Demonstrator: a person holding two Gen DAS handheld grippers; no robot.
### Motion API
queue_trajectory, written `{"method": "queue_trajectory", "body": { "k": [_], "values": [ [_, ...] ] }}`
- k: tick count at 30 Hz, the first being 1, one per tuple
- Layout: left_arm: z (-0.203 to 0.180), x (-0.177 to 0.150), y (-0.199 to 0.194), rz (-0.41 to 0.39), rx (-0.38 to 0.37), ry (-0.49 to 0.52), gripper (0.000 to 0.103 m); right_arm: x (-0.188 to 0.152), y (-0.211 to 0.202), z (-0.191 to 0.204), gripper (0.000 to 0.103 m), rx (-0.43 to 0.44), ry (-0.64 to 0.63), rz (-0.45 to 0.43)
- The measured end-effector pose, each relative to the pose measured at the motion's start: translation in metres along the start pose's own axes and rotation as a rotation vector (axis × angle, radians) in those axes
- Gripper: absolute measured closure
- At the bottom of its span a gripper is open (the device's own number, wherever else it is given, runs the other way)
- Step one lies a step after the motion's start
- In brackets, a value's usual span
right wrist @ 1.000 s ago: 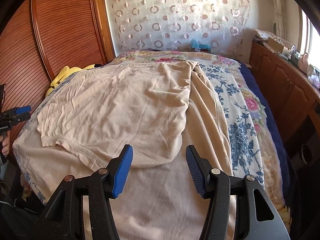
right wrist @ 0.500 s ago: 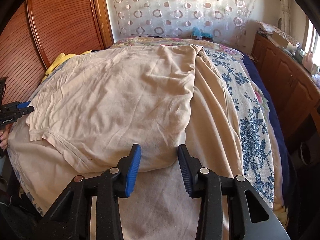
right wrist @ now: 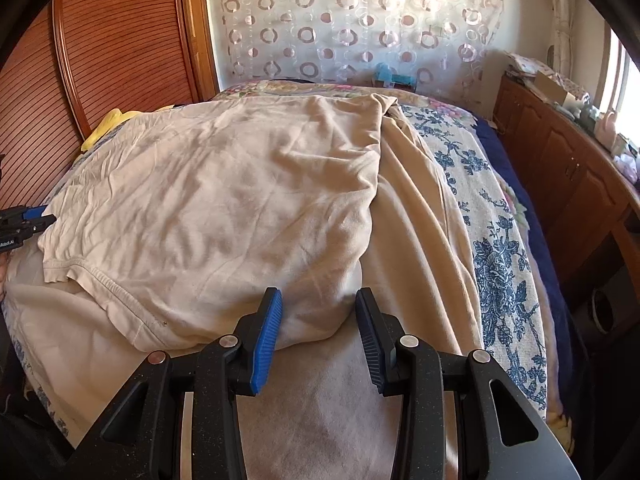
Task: Fold small clothes
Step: 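Grasp the shirt hem with the left gripper while the right gripper grasps it too, fold over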
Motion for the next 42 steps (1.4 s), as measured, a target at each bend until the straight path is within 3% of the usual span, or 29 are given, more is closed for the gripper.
{"method": "queue_trajectory", "body": {
  "k": [2,4,5,6,8,11,19,30,35,42],
  "values": [
    [0.000,0.000,0.000,0.000,0.001,0.000,0.056,-0.001,-0.001,-0.001,0.063,0.001,-0.002,-0.002],
    [0.000,0.000,0.000,0.000,0.003,0.000,0.057,-0.002,-0.001,0.001,0.073,0.005,-0.012,-0.004],
    [-0.001,0.000,0.000,0.000,0.006,0.002,0.065,-0.002,-0.002,0.003,0.087,0.011,-0.024,-0.002],
    [-0.002,0.000,-0.002,-0.002,0.002,0.007,0.073,-0.002,-0.002,0.006,0.094,0.015,-0.037,0.003],
    [-0.005,0.001,-0.005,-0.005,0.000,0.011,0.092,-0.001,-0.003,0.010,0.097,0.009,-0.061,0.001],
    [-0.009,0.006,-0.012,-0.024,-0.010,0.010,0.098,0.001,-0.006,0.014,0.099,0.032,-0.066,-0.013],
    [-0.019,0.026,-0.051,-0.131,-0.047,0.018,0.101,0.015,-0.041,0.015,0.100,0.050,-0.051,-0.136],
    [-0.029,0.040,-0.098,-0.237,-0.100,0.006,0.101,0.014,-0.087,0.012,0.100,0.069,-0.060,-0.213],
    [-0.030,0.031,-0.123,-0.276,-0.123,-0.004,0.101,0.001,-0.116,0.012,0.100,0.087,-0.069,-0.237],
    [-0.022,-0.002,-0.143,-0.267,-0.135,-0.038,0.101,-0.027,-0.143,0.006,0.100,0.081,-0.083,-0.216]
  ]
}}
Point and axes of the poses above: each gripper's, at about its wrist camera, not at the fingertips, and y roughly the way its jaws point, z to its left, x to its top, the point moved 5 cm from there along y, roughly the way its jaws point
